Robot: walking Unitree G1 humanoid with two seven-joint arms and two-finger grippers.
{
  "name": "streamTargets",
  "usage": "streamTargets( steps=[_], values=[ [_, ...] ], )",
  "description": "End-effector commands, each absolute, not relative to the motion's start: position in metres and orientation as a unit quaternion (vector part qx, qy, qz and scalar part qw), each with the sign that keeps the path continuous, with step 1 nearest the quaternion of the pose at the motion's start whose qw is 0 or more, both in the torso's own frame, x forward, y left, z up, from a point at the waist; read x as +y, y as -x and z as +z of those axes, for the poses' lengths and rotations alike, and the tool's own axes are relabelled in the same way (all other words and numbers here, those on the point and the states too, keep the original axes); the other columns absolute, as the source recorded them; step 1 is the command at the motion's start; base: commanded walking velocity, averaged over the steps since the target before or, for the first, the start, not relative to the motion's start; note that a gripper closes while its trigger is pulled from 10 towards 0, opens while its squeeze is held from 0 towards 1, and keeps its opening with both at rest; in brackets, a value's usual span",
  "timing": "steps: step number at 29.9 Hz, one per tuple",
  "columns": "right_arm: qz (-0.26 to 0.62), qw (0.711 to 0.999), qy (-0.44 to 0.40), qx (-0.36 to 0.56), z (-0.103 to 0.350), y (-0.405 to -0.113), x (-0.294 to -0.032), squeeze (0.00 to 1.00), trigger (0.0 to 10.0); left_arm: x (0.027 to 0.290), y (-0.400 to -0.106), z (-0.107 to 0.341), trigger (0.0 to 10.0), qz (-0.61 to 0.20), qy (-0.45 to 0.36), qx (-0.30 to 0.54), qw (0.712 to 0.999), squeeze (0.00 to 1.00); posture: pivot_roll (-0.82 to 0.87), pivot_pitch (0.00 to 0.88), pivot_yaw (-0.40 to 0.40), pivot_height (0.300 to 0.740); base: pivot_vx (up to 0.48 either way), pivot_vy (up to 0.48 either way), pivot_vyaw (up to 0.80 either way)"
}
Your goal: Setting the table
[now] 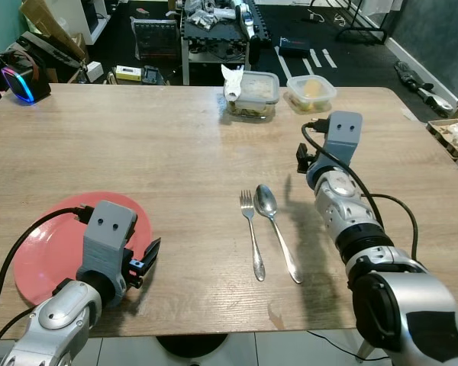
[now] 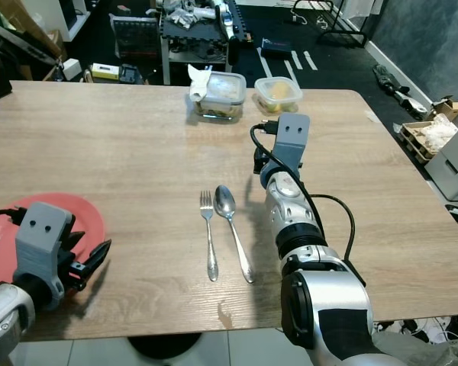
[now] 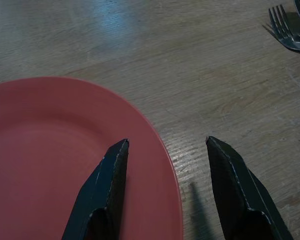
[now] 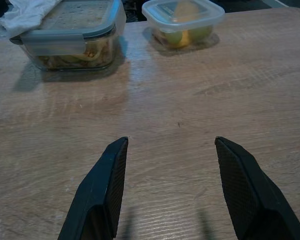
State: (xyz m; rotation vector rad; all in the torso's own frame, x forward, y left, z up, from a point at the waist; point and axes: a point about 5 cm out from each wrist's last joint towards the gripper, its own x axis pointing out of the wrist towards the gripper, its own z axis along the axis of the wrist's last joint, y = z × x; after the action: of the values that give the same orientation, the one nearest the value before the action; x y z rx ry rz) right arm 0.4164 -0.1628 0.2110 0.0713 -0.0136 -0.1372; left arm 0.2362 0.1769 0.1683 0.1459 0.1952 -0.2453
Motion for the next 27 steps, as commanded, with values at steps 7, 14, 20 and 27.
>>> streamTargets(
  steps=[7,14,20,27],
  values=[
    [-0.065,0.997,-0.042,-0.006,0.211,-0.417,-0.16,0.0,10.0,0.177,-0.234,0.167,10.0,-0.124,-0.072,0.103,0.984,0.0,0.24,0.118,0.051,0.74,0.0,0.0,0.0],
    [-0.043,0.996,-0.062,-0.044,0.22,-0.417,-0.159,0.0,10.0,0.176,-0.236,0.169,10.0,-0.122,-0.065,0.095,0.986,0.0,0.23,0.104,0.044,0.74,0.0,0.0,0.0],
    [0.01,0.986,-0.093,-0.14,0.233,-0.397,-0.163,0.0,10.0,0.162,-0.25,0.175,10.0,-0.125,-0.035,0.059,0.99,0.0,0.17,0.059,0.037,0.74,0.0,0.0,0.0],
    [0.021,0.982,-0.092,-0.167,0.216,-0.365,-0.172,0.0,10.0,0.159,-0.269,0.19,10.0,-0.107,-0.027,0.018,0.994,0.0,0.12,0.016,0.046,0.74,0.0,0.0,0.0]
  ],
)
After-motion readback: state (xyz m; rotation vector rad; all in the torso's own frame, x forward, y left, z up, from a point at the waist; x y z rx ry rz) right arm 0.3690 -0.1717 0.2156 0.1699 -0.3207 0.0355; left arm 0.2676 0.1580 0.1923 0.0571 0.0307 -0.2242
